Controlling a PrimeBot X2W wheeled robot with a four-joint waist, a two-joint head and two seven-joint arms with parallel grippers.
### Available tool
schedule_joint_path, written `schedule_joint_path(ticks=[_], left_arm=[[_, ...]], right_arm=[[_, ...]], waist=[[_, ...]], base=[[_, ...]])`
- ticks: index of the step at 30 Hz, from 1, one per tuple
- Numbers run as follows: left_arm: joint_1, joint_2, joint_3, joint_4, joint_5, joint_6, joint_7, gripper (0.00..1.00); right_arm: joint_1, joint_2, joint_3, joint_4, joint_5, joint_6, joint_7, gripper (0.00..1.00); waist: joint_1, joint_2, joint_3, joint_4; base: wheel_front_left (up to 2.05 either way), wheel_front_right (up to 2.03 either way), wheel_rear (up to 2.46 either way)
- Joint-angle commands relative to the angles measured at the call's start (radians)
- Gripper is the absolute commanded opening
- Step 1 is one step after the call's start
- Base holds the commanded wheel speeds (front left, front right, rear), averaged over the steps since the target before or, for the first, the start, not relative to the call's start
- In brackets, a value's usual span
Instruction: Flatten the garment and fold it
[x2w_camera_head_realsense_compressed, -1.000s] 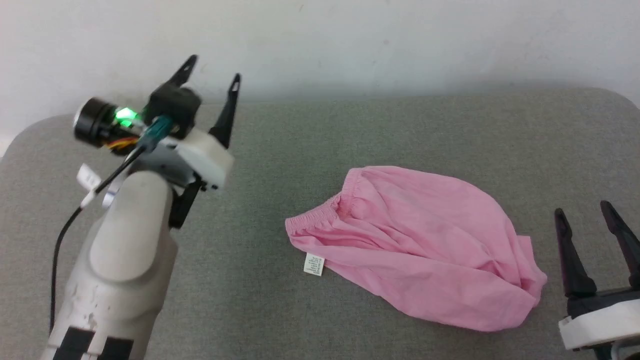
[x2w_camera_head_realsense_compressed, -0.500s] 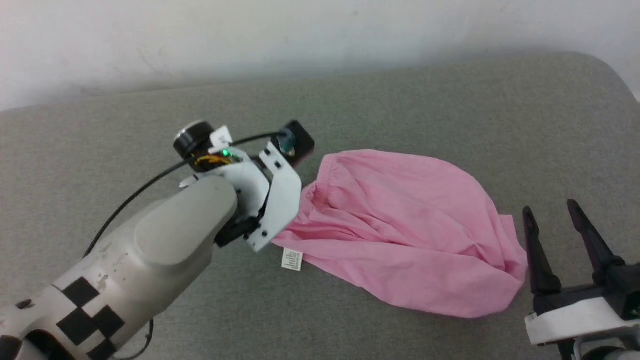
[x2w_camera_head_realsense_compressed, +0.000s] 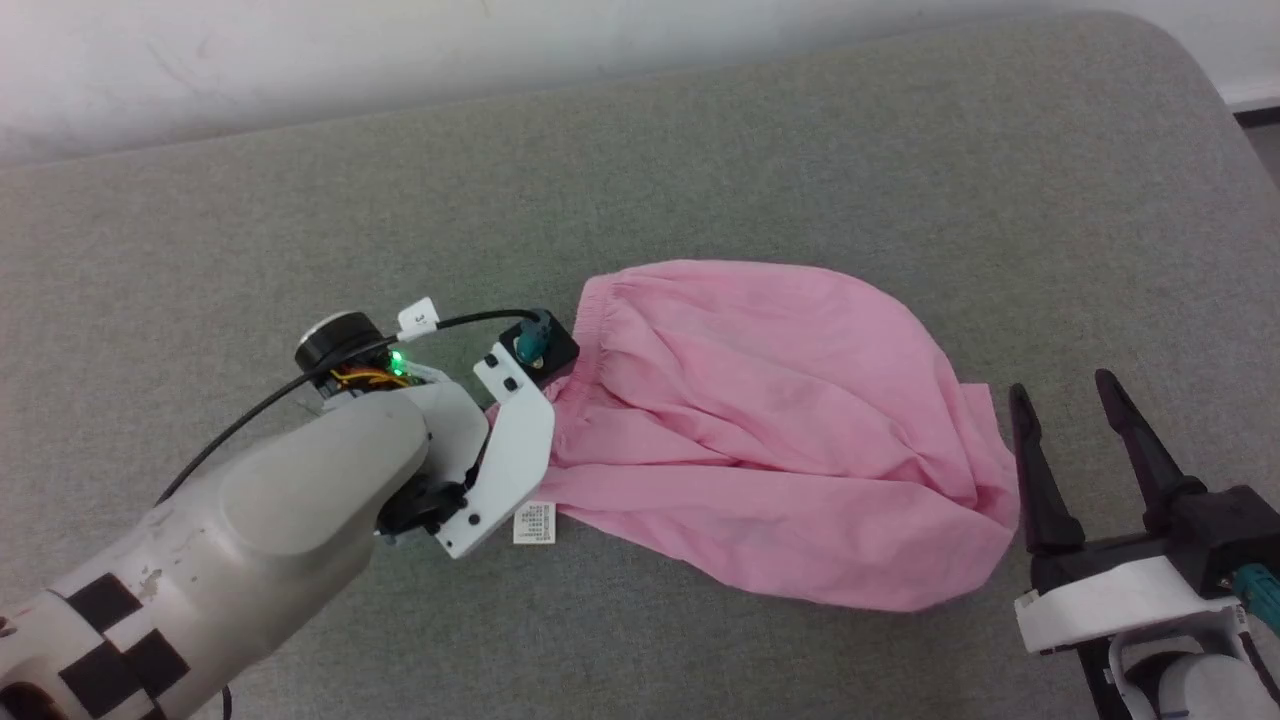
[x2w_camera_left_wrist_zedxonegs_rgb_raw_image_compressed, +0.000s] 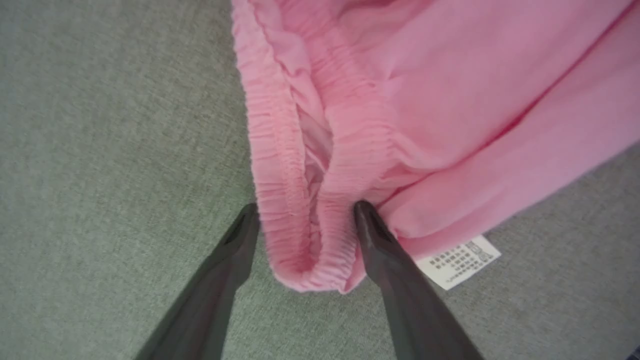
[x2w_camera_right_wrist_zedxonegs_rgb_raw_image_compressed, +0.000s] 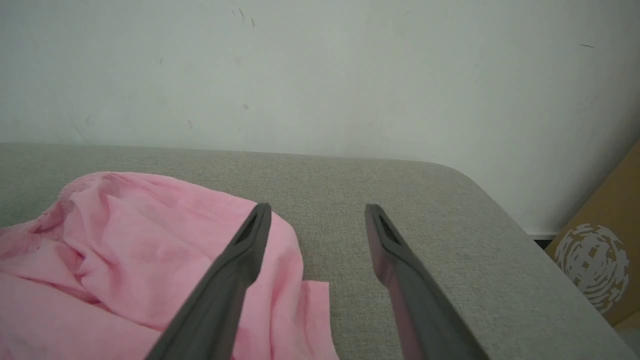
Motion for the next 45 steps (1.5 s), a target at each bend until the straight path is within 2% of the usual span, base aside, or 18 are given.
schedule_joint_path(ticks=[1,2,3,4,5,6,11,15,21,26,27,32,36,38,41,45], left_arm=[[0.047,0.007,-0.014,-0.001,0.005,-0.004,0.017,1.00],[0.056,0.010,-0.014,-0.008,0.005,-0.004,0.021,1.00],[0.059,0.013,-0.014,-0.015,0.004,-0.004,0.021,0.52],[0.059,0.013,-0.014,-0.015,0.004,-0.004,0.021,0.52],[0.057,0.019,-0.014,-0.017,-0.002,-0.004,0.007,0.29],[0.051,0.024,-0.014,-0.016,-0.015,-0.004,-0.017,0.00],[0.024,0.046,0.018,0.003,-0.088,-0.004,-0.210,0.00],[0.065,0.104,0.060,0.001,-0.144,-0.003,-0.314,0.00],[0.189,0.208,0.072,0.008,-0.195,0.033,-0.355,0.00],[0.265,0.235,0.082,0.022,-0.225,0.086,-0.391,0.00],[0.270,0.233,0.082,0.023,-0.215,0.099,-0.410,1.00],[0.271,0.188,0.132,-0.002,-0.164,0.189,-0.603,1.00],[0.276,0.160,0.192,-0.040,-0.118,0.287,-0.800,1.00],[0.284,0.147,0.228,-0.054,-0.091,0.350,-0.895,1.00],[0.303,0.125,0.281,-0.096,-0.011,0.455,-0.942,1.00],[0.382,0.082,0.429,-0.243,0.136,0.596,-0.945,1.00]], right_arm=[[-0.019,0.005,0.001,0.008,-0.009,-0.001,-0.009,1.00],[-0.022,0.006,0.000,0.014,-0.009,-0.001,-0.011,1.00],[-0.024,0.006,-0.001,0.019,-0.010,-0.001,-0.013,1.00],[-0.024,0.006,-0.001,0.019,-0.010,-0.001,-0.013,1.00],[-0.025,0.006,-0.003,0.022,-0.011,-0.001,-0.014,1.00],[-0.025,0.006,-0.005,0.025,-0.011,-0.001,-0.016,1.00],[-0.010,0.003,-0.019,0.031,-0.015,-0.001,-0.022,1.00],[0.014,0.002,-0.030,0.032,-0.016,-0.001,-0.020,1.00],[0.033,-0.001,-0.028,0.029,-0.013,-0.001,-0.009,1.00],[0.025,-0.021,-0.010,0.038,-0.009,-0.001,0.000,1.00],[0.020,-0.029,-0.003,0.039,-0.008,-0.001,0.002,1.00],[-0.043,-0.099,0.012,0.027,-0.013,-0.001,0.019,1.00],[-0.135,-0.187,0.043,0.010,-0.008,-0.001,0.061,1.00],[-0.185,-0.235,0.080,0.009,0.007,-0.001,0.102,1.00],[-0.255,-0.309,0.163,0.030,0.071,-0.001,0.200,1.00],[-0.339,-0.466,0.357,0.075,0.231,-0.001,0.426,1.00]], waist=[[-0.0001,0.0000,0.008,-0.003],[-0.0001,0.0000,0.007,0.001],[-0.0001,0.0000,0.004,0.006],[-0.0001,0.0000,0.004,0.006],[-0.0001,0.0000,0.000,0.012],[-0.0001,0.0000,-0.006,0.019],[-0.0001,0.0000,-0.049,0.065],[-0.0001,0.0000,-0.081,0.104],[-0.0001,0.0000,-0.093,0.155],[-0.0001,0.0000,-0.095,0.184],[-0.0001,0.0000,-0.097,0.188],[-0.0001,0.0000,-0.117,0.216],[-0.0001,0.0000,-0.131,0.242],[-0.0001,0.0000,-0.135,0.256],[-0.0001,0.0000,-0.138,0.278],[-0.0001,0.0000,-0.128,0.308]], base=[[0.00,0.00,0.00],[0.00,0.00,0.00],[0.00,0.00,0.00],[0.00,0.00,0.00],[0.00,0.00,0.00],[0.00,0.00,0.00],[0.00,0.00,0.00],[0.00,0.00,0.00],[0.00,0.00,0.00],[0.00,0.00,0.00],[0.00,0.00,0.00],[0.00,0.00,0.00],[0.00,0.00,0.00],[0.00,0.00,0.00],[0.00,0.00,0.00],[0.00,0.00,0.00]])
